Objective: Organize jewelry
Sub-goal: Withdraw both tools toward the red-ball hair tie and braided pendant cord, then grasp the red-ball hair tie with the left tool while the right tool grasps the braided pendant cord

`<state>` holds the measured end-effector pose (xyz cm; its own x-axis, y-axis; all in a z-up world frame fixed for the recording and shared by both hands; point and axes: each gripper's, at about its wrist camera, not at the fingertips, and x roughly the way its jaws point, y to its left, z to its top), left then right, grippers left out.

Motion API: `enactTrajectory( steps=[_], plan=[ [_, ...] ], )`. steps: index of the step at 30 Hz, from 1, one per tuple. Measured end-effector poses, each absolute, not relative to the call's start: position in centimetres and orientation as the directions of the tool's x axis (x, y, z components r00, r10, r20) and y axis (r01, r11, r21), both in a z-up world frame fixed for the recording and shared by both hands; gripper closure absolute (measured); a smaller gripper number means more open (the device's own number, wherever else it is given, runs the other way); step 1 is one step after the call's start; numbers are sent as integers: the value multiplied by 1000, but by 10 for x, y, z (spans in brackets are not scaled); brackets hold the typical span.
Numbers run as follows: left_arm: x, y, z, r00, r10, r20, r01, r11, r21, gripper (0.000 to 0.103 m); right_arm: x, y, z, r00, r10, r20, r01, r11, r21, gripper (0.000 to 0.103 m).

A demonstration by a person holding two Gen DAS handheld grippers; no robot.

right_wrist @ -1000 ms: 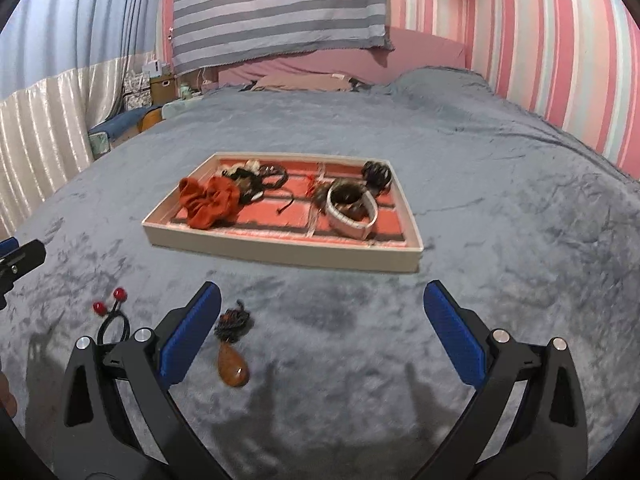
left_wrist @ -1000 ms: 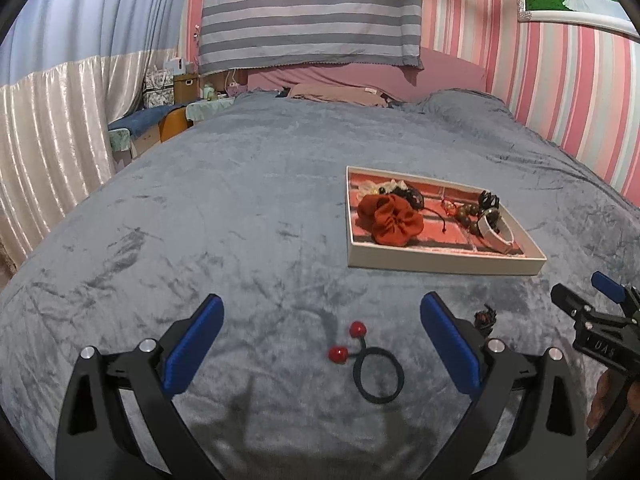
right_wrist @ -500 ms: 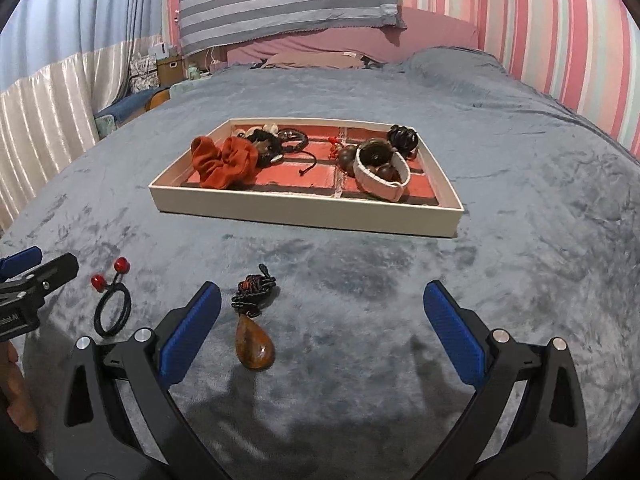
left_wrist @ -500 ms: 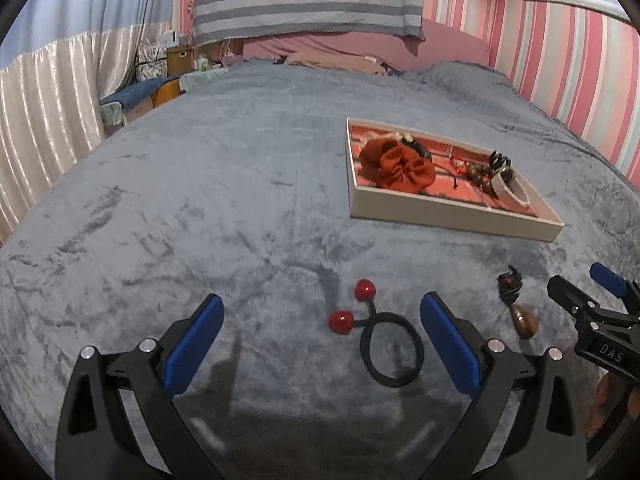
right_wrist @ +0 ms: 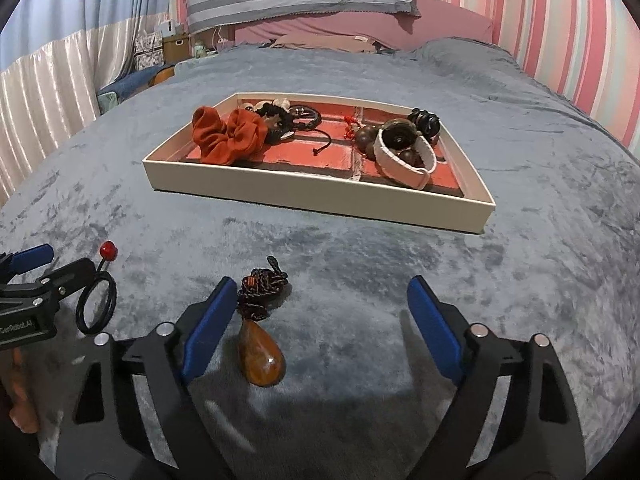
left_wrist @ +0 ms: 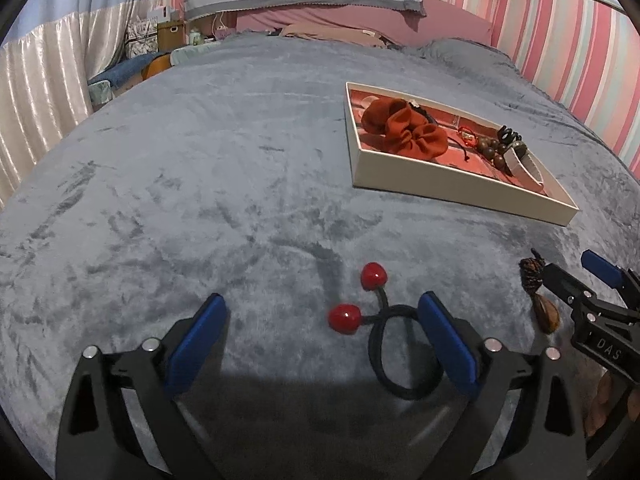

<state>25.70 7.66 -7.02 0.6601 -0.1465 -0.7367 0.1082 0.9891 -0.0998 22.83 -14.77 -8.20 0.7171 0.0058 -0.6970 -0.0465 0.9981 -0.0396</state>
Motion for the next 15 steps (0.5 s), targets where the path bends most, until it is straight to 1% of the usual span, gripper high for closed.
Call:
enactTrajectory(
  steps=[2, 5, 7, 8, 10, 13, 14, 15],
  plan=[
    [262, 76, -74, 644, -151, -750, 113, 988, -103, 25, 233, -146, -84, 708, 12, -706, -54, 998, -37, 26],
    [266, 73, -77, 639, -138, -757, 110, 990, -88, 25, 237, -143, -87, 703, 19, -711, -60, 998, -33, 26],
    [266, 72, -78, 641, -134, -756, 112, 990, -80, 25, 241, -140, -89, 697, 19, -717, -65, 997, -37, 30],
    [266, 71, -79, 641, -132, -757, 112, 991, -78, 27, 243, -139, -91, 691, 26, -723, -73, 997, -34, 34],
    [265, 70, -80, 643, -127, -755, 114, 991, -70, 30, 245, -136, -94, 682, 29, -731, -82, 996, -37, 36],
    [266, 63, -82, 644, -125, -755, 127, 990, -55, 39, 247, -134, -98, 669, 32, -743, -91, 995, -39, 47],
    [267, 61, -82, 644, -127, -754, 135, 990, -52, 43, 248, -134, -99, 666, 33, -746, -92, 995, -38, 55],
    [267, 59, -82, 646, -133, -752, 143, 988, -52, 48, 248, -134, -100, 664, 34, -747, -91, 995, -36, 58]
  ],
)
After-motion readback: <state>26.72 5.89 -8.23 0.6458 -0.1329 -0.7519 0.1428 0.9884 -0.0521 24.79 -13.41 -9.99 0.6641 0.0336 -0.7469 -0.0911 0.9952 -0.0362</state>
